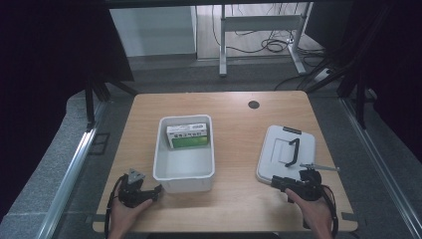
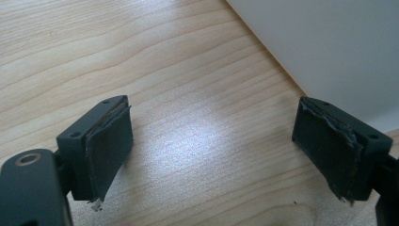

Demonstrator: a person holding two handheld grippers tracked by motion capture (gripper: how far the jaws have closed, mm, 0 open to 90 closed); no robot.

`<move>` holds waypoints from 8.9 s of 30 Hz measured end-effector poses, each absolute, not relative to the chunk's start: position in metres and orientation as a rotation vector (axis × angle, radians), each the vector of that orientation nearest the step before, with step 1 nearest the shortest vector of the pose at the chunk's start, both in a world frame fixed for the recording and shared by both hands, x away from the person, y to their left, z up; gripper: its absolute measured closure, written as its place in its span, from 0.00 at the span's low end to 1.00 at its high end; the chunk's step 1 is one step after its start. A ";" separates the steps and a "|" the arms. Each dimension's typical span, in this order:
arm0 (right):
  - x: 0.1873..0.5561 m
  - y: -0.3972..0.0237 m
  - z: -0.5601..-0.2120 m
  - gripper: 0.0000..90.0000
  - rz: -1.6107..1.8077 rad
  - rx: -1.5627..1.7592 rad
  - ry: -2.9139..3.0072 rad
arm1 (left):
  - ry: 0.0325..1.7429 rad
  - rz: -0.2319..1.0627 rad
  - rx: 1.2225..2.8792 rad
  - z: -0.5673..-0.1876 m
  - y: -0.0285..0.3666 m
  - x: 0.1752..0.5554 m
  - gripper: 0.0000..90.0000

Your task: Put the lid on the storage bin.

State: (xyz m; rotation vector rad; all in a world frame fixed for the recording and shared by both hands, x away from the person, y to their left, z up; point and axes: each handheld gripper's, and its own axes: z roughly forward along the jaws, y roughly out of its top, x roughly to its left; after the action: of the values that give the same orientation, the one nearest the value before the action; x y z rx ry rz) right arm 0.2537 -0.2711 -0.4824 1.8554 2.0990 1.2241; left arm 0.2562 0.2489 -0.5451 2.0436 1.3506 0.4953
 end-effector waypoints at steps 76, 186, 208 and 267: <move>0.355 -0.299 -0.438 0.54 0.907 2.079 2.026 | 1.351 0.497 2.041 -0.545 0.249 0.256 0.14; 0.381 -0.302 -0.407 0.94 0.962 2.369 1.894 | 1.346 0.492 2.045 -0.545 0.250 0.257 0.14; 0.371 -0.279 -0.391 0.94 1.033 2.291 1.973 | 1.347 0.492 2.045 -0.545 0.250 0.257 0.14; 0.367 -0.207 -0.361 0.94 1.118 2.148 2.168 | 1.345 0.494 2.047 -0.545 0.250 0.257 0.14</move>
State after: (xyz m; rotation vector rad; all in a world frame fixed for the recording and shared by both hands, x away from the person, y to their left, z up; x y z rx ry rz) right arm 0.3666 -0.2065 -0.3614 2.1483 2.1681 1.1179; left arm 0.2570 0.2497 -0.5450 2.0474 1.3445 0.4936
